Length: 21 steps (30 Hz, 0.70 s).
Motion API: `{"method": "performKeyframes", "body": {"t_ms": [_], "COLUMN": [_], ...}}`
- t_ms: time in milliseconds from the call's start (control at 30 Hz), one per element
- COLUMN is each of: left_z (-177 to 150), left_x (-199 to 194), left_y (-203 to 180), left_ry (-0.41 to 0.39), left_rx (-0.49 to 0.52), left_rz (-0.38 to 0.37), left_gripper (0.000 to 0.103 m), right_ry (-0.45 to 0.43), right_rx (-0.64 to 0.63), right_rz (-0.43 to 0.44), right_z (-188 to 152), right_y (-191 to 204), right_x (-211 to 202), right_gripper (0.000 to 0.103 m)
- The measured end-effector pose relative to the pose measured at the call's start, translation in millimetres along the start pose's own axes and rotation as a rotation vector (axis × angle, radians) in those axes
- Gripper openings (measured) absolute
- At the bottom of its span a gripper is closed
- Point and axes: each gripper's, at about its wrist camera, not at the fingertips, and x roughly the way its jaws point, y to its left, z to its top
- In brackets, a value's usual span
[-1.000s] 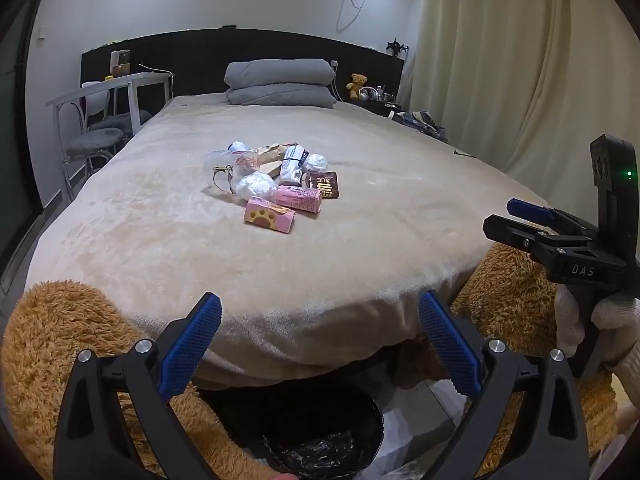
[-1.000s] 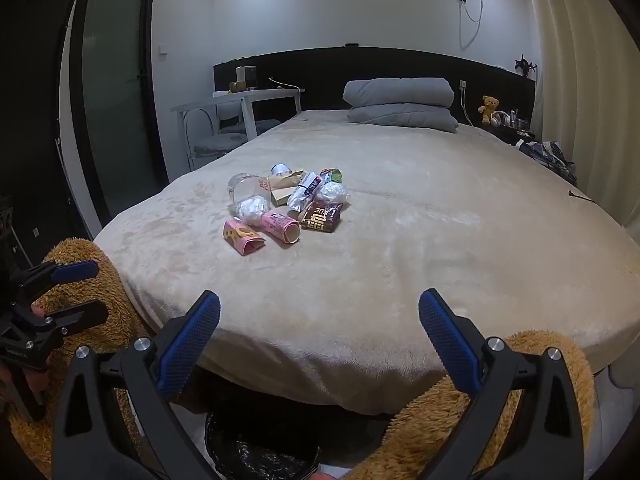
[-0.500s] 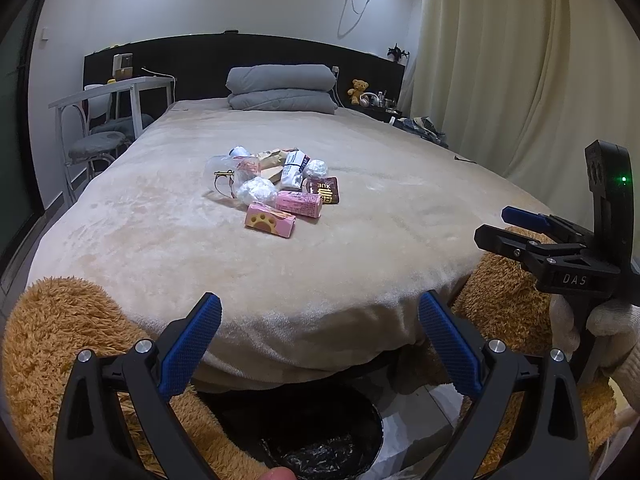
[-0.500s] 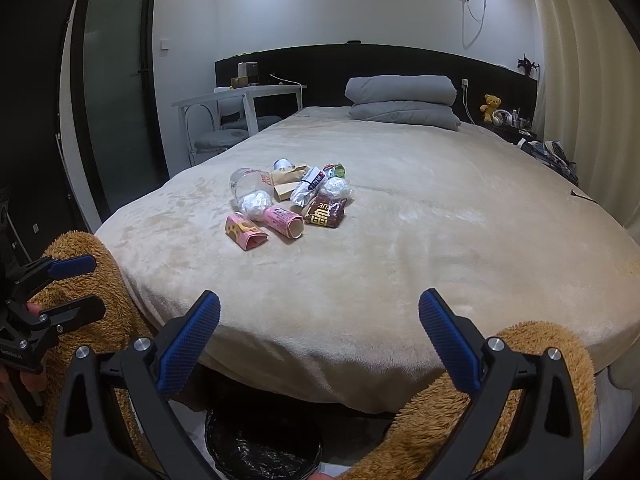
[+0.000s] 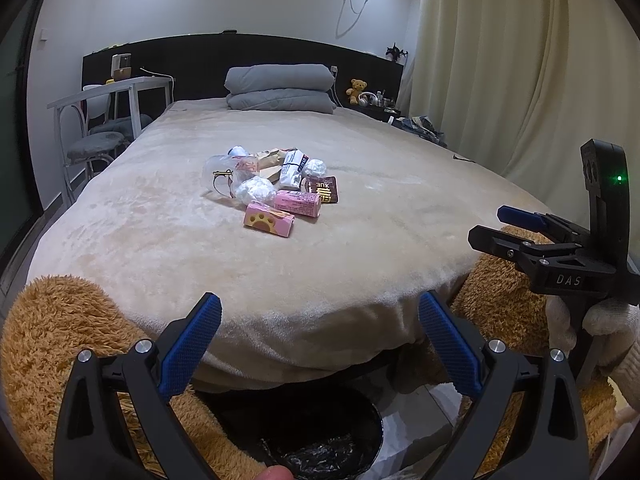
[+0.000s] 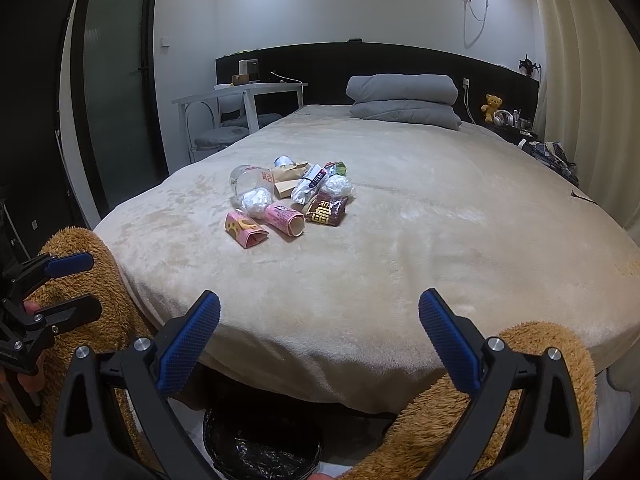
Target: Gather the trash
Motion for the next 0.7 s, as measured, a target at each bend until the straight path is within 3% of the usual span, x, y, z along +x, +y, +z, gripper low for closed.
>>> {"method": "performKeyframes", "body": {"t_ms": [700], "left_z": [-3.9], "left_x": [-8.8], "left_y": [6.8], "left_ry": [-0.050], "left_rx": [-0.010], "left_rz": [-0.008], "left_gripper": [0.097], "right_ry": [-0.010], "right_rx": [-0.001], "right_rz": [-0.018], "right_z": [-4.5], "right_y": [3.0], "right_x": [-3.8], "right_gripper": [0.099]}}
